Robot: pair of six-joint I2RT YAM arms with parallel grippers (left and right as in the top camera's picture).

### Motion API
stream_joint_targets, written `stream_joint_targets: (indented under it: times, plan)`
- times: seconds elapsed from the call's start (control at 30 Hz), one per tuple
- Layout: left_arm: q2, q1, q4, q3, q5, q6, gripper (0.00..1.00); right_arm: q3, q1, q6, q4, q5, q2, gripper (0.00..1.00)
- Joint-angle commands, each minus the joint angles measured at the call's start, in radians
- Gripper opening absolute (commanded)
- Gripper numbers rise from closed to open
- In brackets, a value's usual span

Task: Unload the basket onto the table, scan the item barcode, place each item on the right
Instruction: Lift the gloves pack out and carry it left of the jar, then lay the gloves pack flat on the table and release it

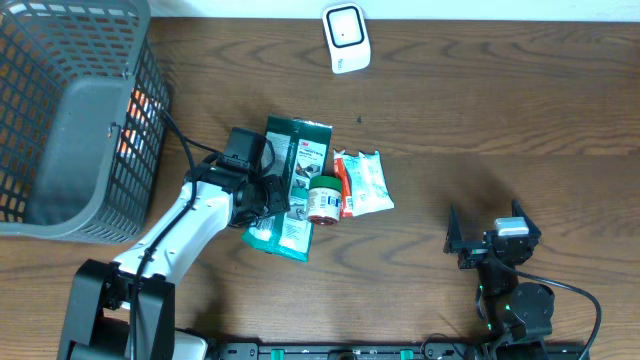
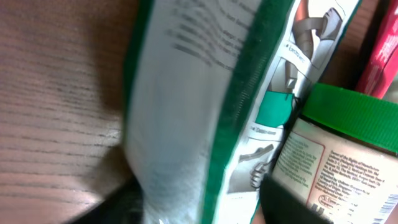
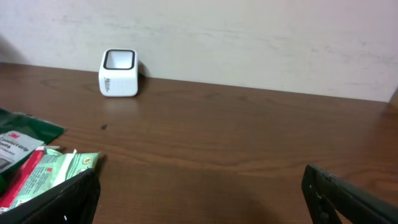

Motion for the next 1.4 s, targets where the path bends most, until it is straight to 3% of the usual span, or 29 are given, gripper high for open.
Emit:
stream_joint_targets:
  times: [0.0,0.13,0.33,0.37,0.4,0.47,0.5,1.37]
  plan:
    - [0.01,-0.002,-0.003,0.0,-0.011,0.001,0.7,-0.001,0.004,-0.002,-0.004,0.005,-0.004,0.99]
    - [0.006,-0.002,-0.03,0.043,-0.042,0.035,0.78,-0.001,0.004,-0.002,-0.004,0.006,-0.004,0.99]
    - [-0.016,-0.002,-0.102,0.117,-0.123,0.089,0.77,-0.001,0.004,-0.002,-0.004,0.005,-0.004,0.99]
    - [-0.016,-0.002,-0.103,0.117,-0.122,0.089,0.66,-0.001,0.004,-0.002,-0.004,0.005,-0.004,0.99]
    - [-0.015,-0.002,-0.106,0.116,-0.122,0.089,0.44,-0.001,0.004,-0.002,-0.004,0.005,-0.004,0.99]
    - [-0.014,-0.003,-0.11,0.102,-0.122,0.089,0.11,-0.001,0.004,-0.002,-0.004,0.005,-0.004,0.99]
    - [-0.013,-0.003,-0.11,0.094,-0.122,0.089,0.08,-0.001,0.004,-0.002,-0.004,0.006,-0.004,0.99]
    - [0.011,-0.003,-0.051,-0.13,-0.107,0.087,0.11,-0.001,0.004,-0.002,-0.004,0.006,-0.004,0.99]
